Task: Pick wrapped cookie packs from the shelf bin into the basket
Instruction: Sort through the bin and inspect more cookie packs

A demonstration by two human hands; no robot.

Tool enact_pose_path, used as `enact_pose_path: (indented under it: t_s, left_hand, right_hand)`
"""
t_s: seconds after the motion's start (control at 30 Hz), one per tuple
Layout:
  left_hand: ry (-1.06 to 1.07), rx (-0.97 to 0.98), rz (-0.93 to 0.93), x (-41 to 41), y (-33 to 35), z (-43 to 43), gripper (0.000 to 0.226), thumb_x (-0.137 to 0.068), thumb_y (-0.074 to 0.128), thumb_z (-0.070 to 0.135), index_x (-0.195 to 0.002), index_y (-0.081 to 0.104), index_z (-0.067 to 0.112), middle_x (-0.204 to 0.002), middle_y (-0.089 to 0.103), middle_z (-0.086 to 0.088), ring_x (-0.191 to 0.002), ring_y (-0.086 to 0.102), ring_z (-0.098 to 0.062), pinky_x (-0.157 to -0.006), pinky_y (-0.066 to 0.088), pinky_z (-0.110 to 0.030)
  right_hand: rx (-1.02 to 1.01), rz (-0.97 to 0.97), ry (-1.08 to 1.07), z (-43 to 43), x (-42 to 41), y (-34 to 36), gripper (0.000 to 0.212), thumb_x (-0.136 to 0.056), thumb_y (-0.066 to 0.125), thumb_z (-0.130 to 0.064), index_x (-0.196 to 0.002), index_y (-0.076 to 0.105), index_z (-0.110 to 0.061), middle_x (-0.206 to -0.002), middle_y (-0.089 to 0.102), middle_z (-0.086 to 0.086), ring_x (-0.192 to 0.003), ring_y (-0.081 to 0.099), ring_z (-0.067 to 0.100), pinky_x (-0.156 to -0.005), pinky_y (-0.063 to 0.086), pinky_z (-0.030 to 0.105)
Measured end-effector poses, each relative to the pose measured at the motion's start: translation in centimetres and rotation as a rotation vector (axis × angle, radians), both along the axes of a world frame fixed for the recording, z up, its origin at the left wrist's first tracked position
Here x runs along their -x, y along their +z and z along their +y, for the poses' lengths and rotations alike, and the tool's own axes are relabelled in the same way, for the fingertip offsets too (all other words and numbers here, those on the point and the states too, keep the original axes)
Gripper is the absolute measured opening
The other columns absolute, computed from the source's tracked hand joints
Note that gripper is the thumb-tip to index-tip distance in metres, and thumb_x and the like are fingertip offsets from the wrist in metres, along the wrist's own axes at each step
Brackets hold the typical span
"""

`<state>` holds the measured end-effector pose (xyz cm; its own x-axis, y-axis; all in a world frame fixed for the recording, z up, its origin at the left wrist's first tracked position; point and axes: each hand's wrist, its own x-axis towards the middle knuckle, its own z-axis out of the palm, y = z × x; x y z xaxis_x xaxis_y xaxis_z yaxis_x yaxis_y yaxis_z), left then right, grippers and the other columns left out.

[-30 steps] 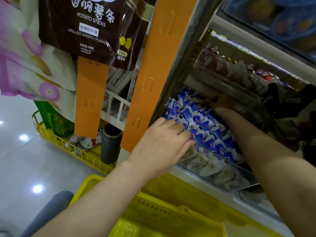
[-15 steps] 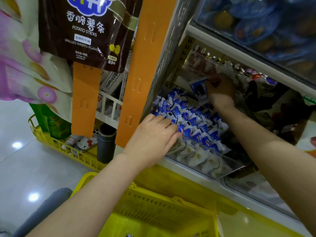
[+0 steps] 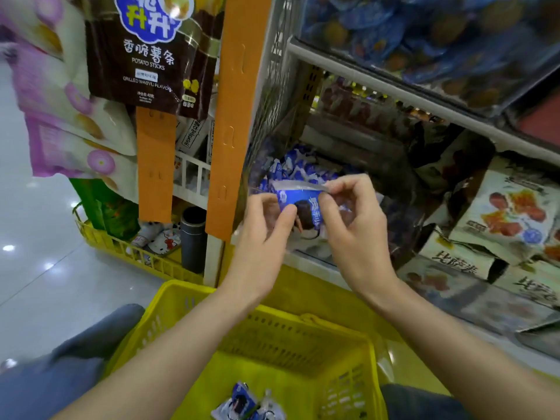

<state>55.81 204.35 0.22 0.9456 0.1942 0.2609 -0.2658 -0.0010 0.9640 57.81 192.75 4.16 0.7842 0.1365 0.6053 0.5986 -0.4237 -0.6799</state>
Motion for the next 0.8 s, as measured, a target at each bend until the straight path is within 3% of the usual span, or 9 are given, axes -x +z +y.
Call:
enact_pose_path:
  t_s: [0.13,0.23,0.37,0.47,0.57,0.7,0.8]
  left_hand:
    - [-0.091,0.175,0.132,1.7,-0.9,-0.7,0.017,-0.093,0.049,0.017,-0.108,0.054,0.009,-0.091,0.064,0.0,-0.079,0.06,-0.001,-0.066,0.048,-0.013]
    - [-0.115,0.089,0.211,2.2,-1.8,-0.9,0.015,-0.092,0.052,0.01,-0.106,0.056,0.005,-0.091,0.064,-0.008,-0.077,0.058,-0.007,-0.065,0.047,-0.013]
    - [-0.183,0.029,0.278,2.4,-2.7,-1.5,0.017,-0.091,0.053,0.008,-0.107,0.06,0.006,-0.098,0.067,-0.008,-0.076,0.063,0.002,-0.066,0.05,-0.012]
    - [-0.145,0.028,0.32,2.3,-3.1,-1.8,0.021,-0.093,0.051,0.017,-0.099,0.06,-0.001,-0.092,0.068,-0.014,-0.082,0.065,-0.015,-0.07,0.052,-0.028]
    - [-0.103,-0.012,0.353,2.1,-3.4,-1.9,0.03,-0.094,0.05,0.023,-0.092,0.056,-0.006,-0.08,0.064,-0.014,-0.071,0.062,-0.015,-0.058,0.048,-0.022]
    - [-0.108,0.005,0.417,2.0,-3.8,-2.0,0.032,-0.094,0.05,0.027,-0.094,0.056,-0.005,-0.087,0.065,-0.024,-0.071,0.064,-0.015,-0.051,0.047,-0.017]
    - [-0.137,0.051,0.463,2.0,-3.9,-2.1,0.031,-0.094,0.049,0.03,-0.094,0.06,0.001,-0.091,0.067,-0.021,-0.072,0.065,-0.016,-0.053,0.047,-0.019]
  right_hand:
    - [-0.099,0.227,0.054,-0.3,1.4,-2.3,0.023,-0.091,0.052,-0.007,-0.085,0.046,-0.029,-0.076,0.056,-0.02,-0.067,0.053,-0.004,-0.063,0.045,0.015]
    - [-0.076,0.518,0.075,-1.1,1.7,-4.0,0.013,-0.091,0.054,-0.017,-0.088,0.051,-0.029,-0.083,0.063,-0.005,-0.071,0.058,0.007,-0.062,0.046,0.02]
    - [-0.169,0.685,0.08,-2.3,1.9,-5.4,0.012,-0.091,0.057,-0.016,-0.08,0.063,-0.014,-0.063,0.063,-0.004,-0.055,0.056,0.002,-0.051,0.043,0.014]
    - [-0.282,0.804,0.112,-2.6,2.0,-5.9,0.013,-0.09,0.058,-0.014,-0.079,0.063,-0.009,-0.057,0.064,-0.005,-0.051,0.059,0.002,-0.047,0.046,0.015]
    - [-0.148,0.689,0.101,-2.9,2.3,-6.3,0.014,-0.088,0.061,-0.019,-0.076,0.063,-0.012,-0.07,0.066,0.006,-0.062,0.06,0.008,-0.057,0.049,0.024]
    - [0.276,0.24,0.03,-3.7,2.5,-6.2,0.013,-0.088,0.06,-0.03,-0.075,0.055,-0.029,-0.072,0.056,-0.013,-0.068,0.055,0.003,-0.059,0.043,0.015]
    - [0.366,0.142,0.031,-4.0,2.4,-6.2,0.008,-0.089,0.059,-0.03,-0.082,0.06,-0.024,-0.075,0.054,-0.016,-0.07,0.054,0.002,-0.059,0.041,0.012]
